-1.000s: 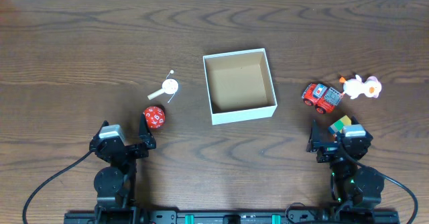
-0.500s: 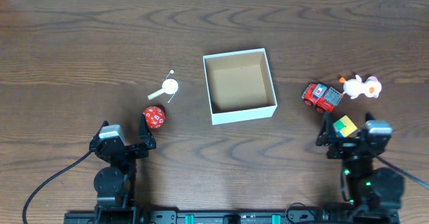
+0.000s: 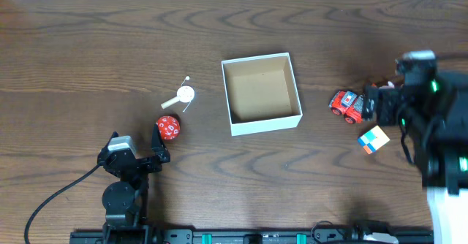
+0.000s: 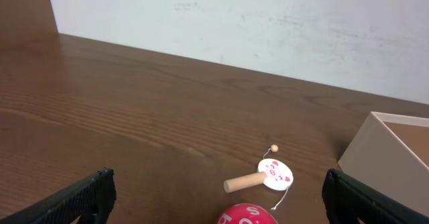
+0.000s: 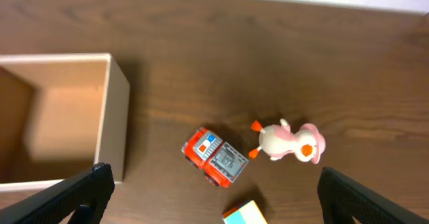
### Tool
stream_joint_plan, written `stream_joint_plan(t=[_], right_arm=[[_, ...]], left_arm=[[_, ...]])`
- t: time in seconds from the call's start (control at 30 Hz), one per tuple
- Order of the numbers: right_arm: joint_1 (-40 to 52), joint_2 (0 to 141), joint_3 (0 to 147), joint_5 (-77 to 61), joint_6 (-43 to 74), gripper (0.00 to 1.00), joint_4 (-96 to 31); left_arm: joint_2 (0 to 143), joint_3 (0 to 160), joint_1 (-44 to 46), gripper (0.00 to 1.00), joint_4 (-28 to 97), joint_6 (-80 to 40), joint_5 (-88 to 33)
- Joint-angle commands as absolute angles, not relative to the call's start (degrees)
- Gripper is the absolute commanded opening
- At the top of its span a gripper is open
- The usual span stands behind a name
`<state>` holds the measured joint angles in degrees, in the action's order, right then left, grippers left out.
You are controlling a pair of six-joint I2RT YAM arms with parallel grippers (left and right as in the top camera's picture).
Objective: Pack container
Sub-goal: 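Move the right gripper over the red toy fire truck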
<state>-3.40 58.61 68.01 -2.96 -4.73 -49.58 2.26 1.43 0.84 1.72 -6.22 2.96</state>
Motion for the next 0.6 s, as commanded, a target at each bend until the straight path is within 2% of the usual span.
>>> stream_joint_plan(t=[0.0, 0.17, 0.57], right_arm=[[-2.98, 64.97, 70.43, -1.17, -7.94, 0.99, -50.52], [-2.98, 69.49, 70.43, 3.09, -10.66, 0.99, -51.13], [-2.98, 78.17, 70.43, 2.96, -34.98, 0.99, -49.36]], left_arm=[[2.48, 0.23, 0.56, 0.98, 3.86, -6.31, 3.60], [2.48, 0.23, 0.56, 0.98, 3.86, -6.31, 3.60], [2.48, 0.23, 0.54, 0.98, 3.86, -6.31, 3.60]])
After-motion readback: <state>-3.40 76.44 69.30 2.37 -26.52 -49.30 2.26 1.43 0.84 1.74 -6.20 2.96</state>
